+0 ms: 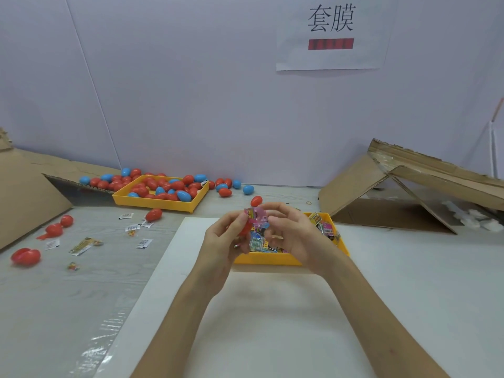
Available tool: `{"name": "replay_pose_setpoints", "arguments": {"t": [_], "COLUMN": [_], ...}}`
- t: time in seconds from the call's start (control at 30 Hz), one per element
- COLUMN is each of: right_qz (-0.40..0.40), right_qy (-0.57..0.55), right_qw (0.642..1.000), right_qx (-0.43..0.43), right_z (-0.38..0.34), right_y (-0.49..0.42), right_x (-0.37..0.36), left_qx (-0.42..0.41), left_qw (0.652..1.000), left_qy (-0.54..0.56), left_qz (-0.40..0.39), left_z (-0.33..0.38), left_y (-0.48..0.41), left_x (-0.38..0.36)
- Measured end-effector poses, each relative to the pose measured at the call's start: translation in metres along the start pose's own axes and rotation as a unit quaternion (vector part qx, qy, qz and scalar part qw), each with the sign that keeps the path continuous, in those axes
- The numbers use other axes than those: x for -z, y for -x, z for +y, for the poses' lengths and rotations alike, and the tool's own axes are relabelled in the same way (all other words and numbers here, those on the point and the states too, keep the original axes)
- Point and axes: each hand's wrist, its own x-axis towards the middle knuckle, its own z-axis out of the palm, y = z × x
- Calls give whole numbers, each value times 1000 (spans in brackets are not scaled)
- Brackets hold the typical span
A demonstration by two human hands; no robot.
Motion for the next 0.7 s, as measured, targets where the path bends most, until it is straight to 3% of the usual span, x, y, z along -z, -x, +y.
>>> {"name": "replay_pose_setpoints", "arguments": {"t": [0.13, 0.4, 0.57, 0.7], "right_qz": [53, -15, -2, 57], "right_qy": [-4, 7, -41, -47], "right_qw": [998, 1000, 999, 995], "right_qx": [30, 0, 30, 69], "right_z": [-2, -7, -6, -7], "right_y": [-3, 4, 4, 3], "right_x": [4, 7, 8, 11], "left_qx": [-1, 0, -2, 16], "left_qw": [1000, 996, 999, 999], "left_qy": [-24, -85, -38, 32], "left_qz": [1, -27, -13, -41], "left_z": [-1, -2, 1, 4], "left_y": [1, 3, 2, 1], "left_x": [-1, -5, -5, -3]}}
